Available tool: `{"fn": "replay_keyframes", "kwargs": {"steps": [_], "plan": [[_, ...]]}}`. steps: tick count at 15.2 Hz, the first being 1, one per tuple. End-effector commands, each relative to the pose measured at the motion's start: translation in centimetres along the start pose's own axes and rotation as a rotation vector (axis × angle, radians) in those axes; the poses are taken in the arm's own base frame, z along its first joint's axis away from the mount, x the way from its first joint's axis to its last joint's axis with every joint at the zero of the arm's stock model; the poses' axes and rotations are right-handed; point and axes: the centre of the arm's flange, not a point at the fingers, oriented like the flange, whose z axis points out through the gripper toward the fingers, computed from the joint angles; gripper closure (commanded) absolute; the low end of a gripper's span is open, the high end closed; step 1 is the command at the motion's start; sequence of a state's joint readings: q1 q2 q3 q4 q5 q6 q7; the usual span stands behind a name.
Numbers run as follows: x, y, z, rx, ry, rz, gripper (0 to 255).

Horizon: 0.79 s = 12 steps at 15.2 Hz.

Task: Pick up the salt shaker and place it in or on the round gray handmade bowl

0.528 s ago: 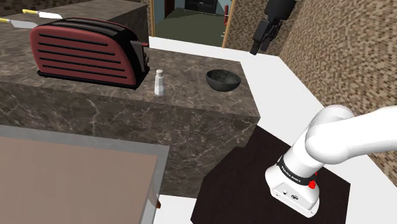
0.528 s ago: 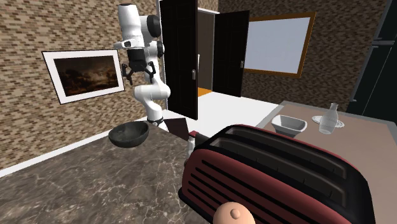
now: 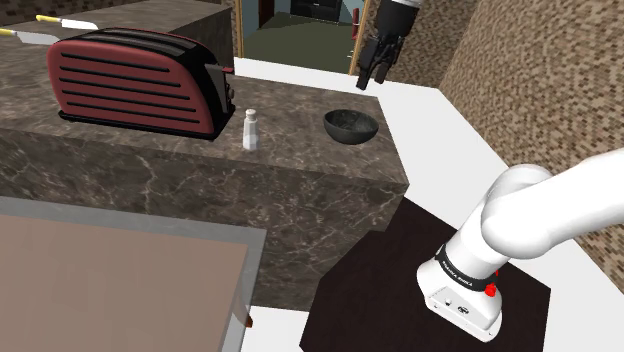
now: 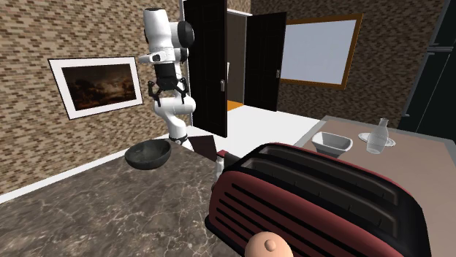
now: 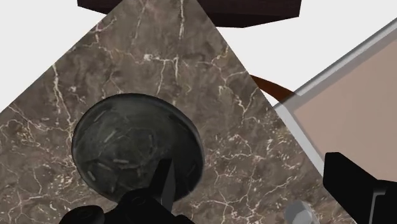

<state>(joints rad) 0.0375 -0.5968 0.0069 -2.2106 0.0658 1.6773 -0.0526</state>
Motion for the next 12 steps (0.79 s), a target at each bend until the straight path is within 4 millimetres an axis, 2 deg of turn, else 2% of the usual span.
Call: {"fn": "replay_keyframes", "kwargs": {"steps": [1, 12], "plan": [[2.3, -0.9, 1.2, 0.002, -0.005, -0.011, 0], [14.4, -7.4, 6.9, 0.013, -0.036, -0.073, 0]]}}
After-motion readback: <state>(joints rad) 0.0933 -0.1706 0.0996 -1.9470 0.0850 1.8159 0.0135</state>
